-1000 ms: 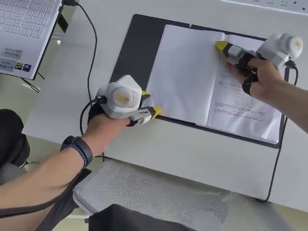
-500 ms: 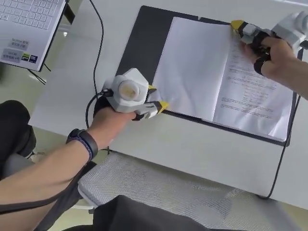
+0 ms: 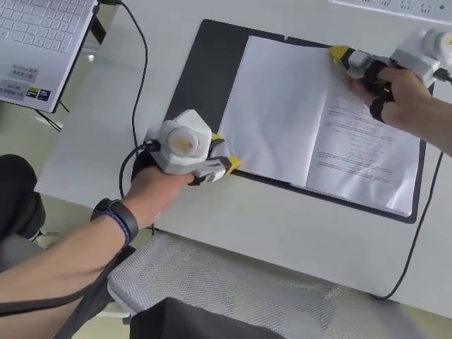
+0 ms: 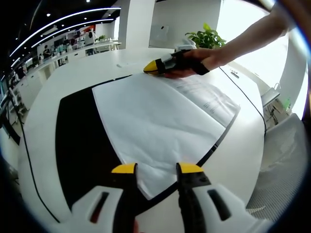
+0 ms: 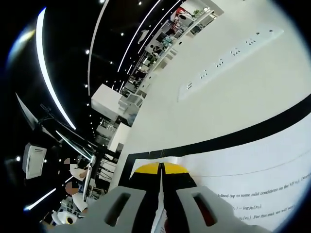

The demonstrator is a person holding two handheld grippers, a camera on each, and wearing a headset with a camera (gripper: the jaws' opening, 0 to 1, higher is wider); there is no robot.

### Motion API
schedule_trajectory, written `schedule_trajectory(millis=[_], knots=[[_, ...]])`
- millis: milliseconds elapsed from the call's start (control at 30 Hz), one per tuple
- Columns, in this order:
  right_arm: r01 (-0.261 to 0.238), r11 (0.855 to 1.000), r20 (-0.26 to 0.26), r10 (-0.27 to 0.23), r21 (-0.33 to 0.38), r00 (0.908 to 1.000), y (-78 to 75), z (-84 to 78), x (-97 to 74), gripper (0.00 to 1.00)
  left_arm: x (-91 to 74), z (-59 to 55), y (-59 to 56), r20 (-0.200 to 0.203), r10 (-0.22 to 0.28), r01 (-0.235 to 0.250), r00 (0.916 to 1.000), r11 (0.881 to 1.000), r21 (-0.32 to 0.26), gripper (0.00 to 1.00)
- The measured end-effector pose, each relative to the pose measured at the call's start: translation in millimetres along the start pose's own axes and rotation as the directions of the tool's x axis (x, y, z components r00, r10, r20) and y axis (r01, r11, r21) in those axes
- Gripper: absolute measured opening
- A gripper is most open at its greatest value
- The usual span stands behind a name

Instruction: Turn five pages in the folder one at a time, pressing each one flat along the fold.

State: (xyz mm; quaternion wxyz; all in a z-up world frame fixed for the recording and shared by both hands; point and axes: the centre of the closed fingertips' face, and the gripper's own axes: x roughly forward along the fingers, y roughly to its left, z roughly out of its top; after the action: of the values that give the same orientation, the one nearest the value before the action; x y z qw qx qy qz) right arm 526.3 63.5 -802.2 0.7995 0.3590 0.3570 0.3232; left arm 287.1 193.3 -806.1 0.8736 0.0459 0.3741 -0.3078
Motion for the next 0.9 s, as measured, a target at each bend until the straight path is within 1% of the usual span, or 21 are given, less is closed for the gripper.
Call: schedule_trajectory(millis=[133,200,300,467,600,633,700,800,833,867,900], knots=[[-0.018,1.000,-0.018,0.018,-0.003,0.9997,3.0,-10.8,-6.0,0.00,-0.6,0.5,0.0,0.000,-0.005,0.004,1.0000,1.000,-0.004,0.30],[-0.025,0.999,-0.025,0.024,-0.020,0.9994,5.5,-16.2,-9.2,0.00,-0.4,0.4,-0.4,-0.001,-0.008,0.008,1.0000,1.000,-0.007,0.31],[-0.042,0.999,-0.034,0.042,-0.017,0.9985,10.0,-26.9,-14.5,0.00,-0.4,0.2,-0.9,0.000,-0.010,0.010,0.9999,1.000,-0.003,0.31],[-0.051,0.999,-0.037,0.051,-0.015,0.9980,9.5,-36.5,-20.3,0.00,0.3,-0.5,0.0,-0.002,-0.010,0.010,1.0000,1.000,0.004,0.31],[-0.062,0.998,-0.060,0.060,-0.029,0.9964,17.5,-51.3,-28.1,0.00,-0.1,-0.3,0.3,-0.001,-0.009,0.009,1.0000,1.000,0.007,0.30],[-0.068,0.997,-0.071,0.065,-0.038,0.9953,22.0,-58.2,-31.8,0.00,-0.3,-0.3,0.7,0.000,-0.008,0.008,1.0000,1.000,0.007,0.30],[-0.074,0.996,-0.081,0.071,-0.043,0.9942,25.7,-66.4,-37.0,0.00,-0.3,-0.2,0.8,0.001,-0.008,0.008,1.0000,1.000,0.006,0.30],[-0.080,0.996,-0.095,0.075,-0.048,0.9927,26.5,-76.7,-41.7,0.00,-0.4,-0.2,0.6,-0.001,-0.008,0.008,1.0000,1.000,0.011,0.30],[-0.087,0.995,-0.107,0.080,-0.058,0.9911,22.8,-75.6,-41.0,0.00,-0.5,-0.2,0.6,-0.001,-0.009,0.009,1.0000,1.000,0.011,0.30],[-0.090,0.993,-0.113,0.081,-0.070,0.9903,23.6,-79.5,-43.4,0.00,-0.6,-0.1,0.4,0.000,-0.009,0.009,1.0000,1.000,0.011,0.30],[-0.092,0.993,-0.111,0.083,-0.072,0.9903,27.9,-89.4,-50.2,0.00,-0.7,-0.1,0.3,0.000,-0.010,0.010,1.0000,1.000,0.010,0.30]])
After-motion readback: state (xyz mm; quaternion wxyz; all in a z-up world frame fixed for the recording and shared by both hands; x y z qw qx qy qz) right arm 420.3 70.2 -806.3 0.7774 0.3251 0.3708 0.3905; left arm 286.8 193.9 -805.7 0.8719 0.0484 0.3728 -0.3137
